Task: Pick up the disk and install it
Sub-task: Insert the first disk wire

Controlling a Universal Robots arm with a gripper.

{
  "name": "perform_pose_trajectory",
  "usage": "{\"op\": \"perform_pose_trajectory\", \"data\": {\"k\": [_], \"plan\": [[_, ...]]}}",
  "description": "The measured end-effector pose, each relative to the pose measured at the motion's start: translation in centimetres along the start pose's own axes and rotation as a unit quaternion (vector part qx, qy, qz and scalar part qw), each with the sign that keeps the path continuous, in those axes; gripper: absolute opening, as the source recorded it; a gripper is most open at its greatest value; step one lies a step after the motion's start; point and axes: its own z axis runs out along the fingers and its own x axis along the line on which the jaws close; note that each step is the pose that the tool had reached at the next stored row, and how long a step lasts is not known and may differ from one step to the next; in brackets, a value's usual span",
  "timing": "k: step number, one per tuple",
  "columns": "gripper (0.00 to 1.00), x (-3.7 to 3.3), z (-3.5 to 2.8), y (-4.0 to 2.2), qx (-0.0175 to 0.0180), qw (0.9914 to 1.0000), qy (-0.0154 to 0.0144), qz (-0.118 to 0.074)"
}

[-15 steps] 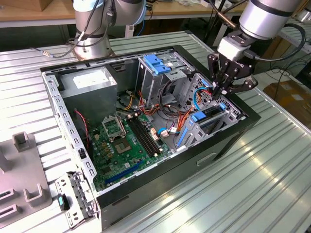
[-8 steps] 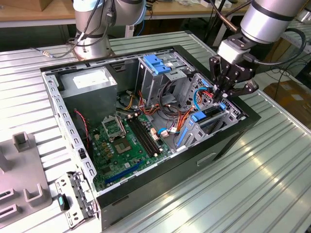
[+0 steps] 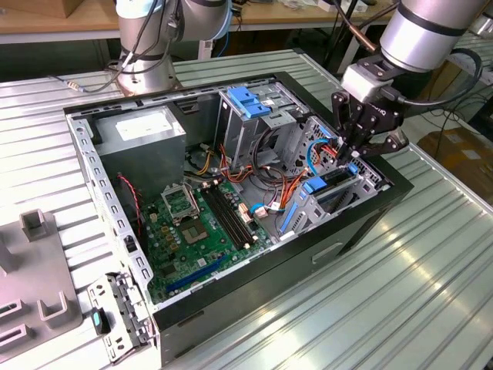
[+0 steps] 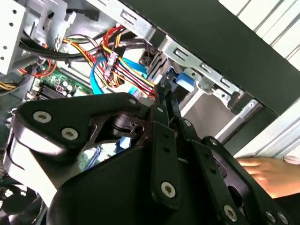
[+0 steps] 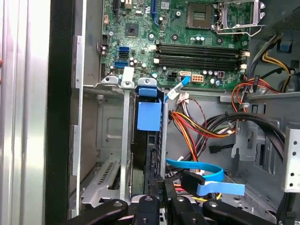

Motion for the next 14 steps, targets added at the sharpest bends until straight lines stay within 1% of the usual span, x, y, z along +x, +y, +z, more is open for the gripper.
{"op": "perform_pose_trajectory", "data": {"k": [1,3,6,9,14], "plan": [[0.16,0.31,0.02,0.1,0.0,1.0,-0.0001,0.0],[0.16,0.53,0.03,0.18,0.0,1.0,0.0,0.0],[0.16,0.55,0.11,0.44,0.0,0.99999,0.0,0.003],[0.16,0.53,0.25,0.48,0.0001,0.99989,0.0005,0.015],[0.16,0.51,0.43,0.52,0.0001,0.99988,-0.0007,0.016]]}}
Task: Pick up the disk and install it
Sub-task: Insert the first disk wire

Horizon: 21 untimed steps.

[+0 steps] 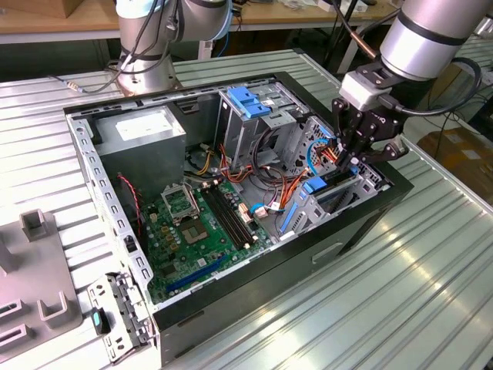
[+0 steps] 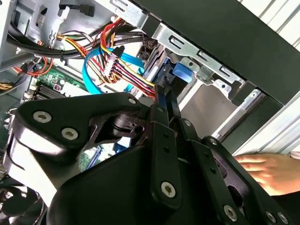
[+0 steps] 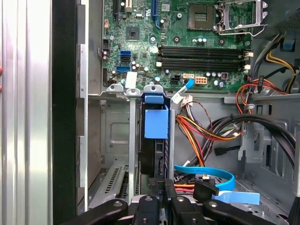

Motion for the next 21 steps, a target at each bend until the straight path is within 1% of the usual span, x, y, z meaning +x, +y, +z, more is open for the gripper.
{"op": "perform_pose_trajectory", "data": {"k": [5,16,21], "plan": [[0.16,0.0,0.08,0.03,0.0,1.0,-0.0004,0.0],[0.16,0.0,0.48,0.05,-0.0001,1.0,-0.0004,0.0],[0.16,0.0,0.52,0.05,-0.0001,1.0,-0.0005,0.0]]}}
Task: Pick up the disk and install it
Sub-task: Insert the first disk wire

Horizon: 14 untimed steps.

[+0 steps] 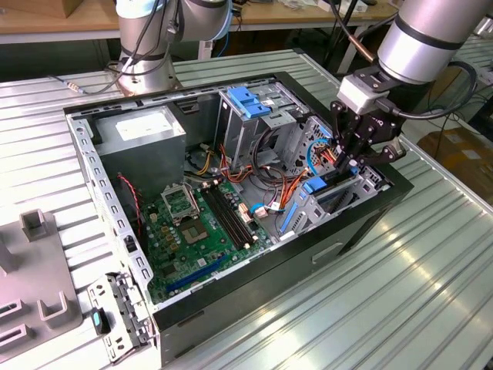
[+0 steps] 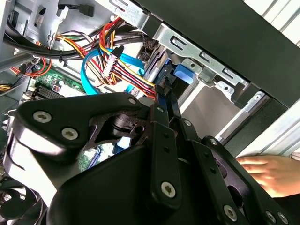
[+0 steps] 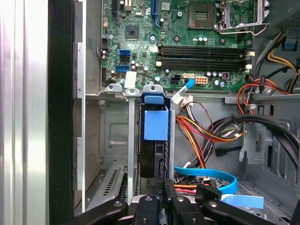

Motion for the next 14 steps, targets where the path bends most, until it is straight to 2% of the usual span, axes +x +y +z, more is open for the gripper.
{"op": "perform_pose_trajectory", "data": {"k": [4,14], "plan": [[0.16,0.0,-0.22,-0.01,0.0,1.0,-0.0002,0.0],[0.16,-0.09,-0.21,0.0,0.0,1.0,0.0,0.003]]}}
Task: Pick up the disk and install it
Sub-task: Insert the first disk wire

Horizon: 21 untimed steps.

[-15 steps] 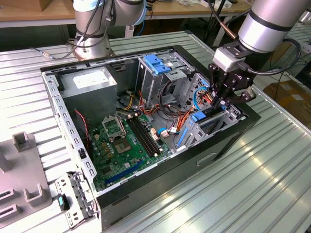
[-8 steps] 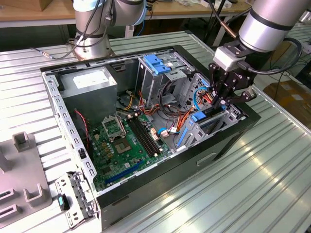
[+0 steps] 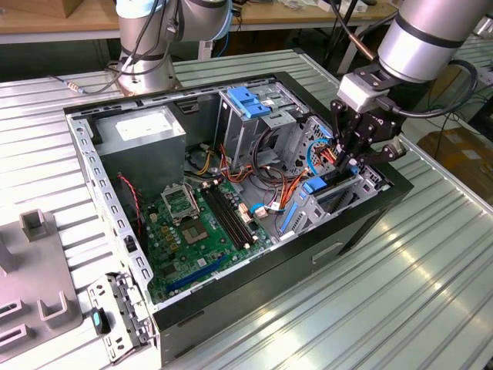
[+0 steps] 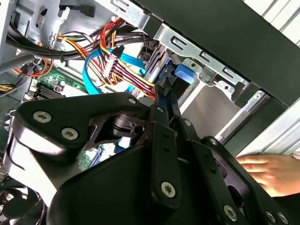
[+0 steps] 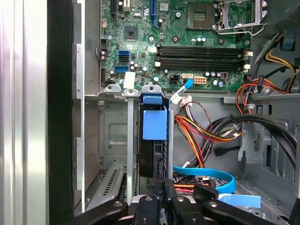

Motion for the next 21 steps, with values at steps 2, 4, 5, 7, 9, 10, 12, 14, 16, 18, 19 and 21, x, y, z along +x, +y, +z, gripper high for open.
{"op": "perform_pose_trajectory", "data": {"k": [2,4,5,7,9,10,12,14,16,18,19,21], "plan": [[0.16,-0.01,0.03,0.0,0.0,1.0,0.0,0.0],[0.16,-0.01,0.08,0.0,-0.0001,1.0,0.0001,0.0],[0.16,-0.01,0.11,0.01,-0.0002,1.0,0.0001,0.0],[0.16,0.0,0.19,0.01,-0.0004,1.0,0.0001,0.001],[0.16,-0.01,0.33,0.01,-0.0004,1.0,-0.0001,0.001],[0.16,0.0,0.42,0.02,-0.0004,1.0,-0.0003,0.001],[0.16,0.0,0.55,0.02,-0.0005,1.0,0.0,0.001],[0.16,0.01,0.66,0.03,-0.0006,1.0,-0.0003,0.001],[0.16,0.01,0.67,0.02,-0.0006,1.0,-0.0003,0.001],[0.16,0.02,0.68,0.02,-0.0006,1.0,-0.0004,0.001],[0.16,0.02,0.68,0.02,-0.0006,1.0,-0.0004,0.001],[0.18,0.02,0.67,0.03,-0.0005,1.0,-0.0009,0.001]]}}
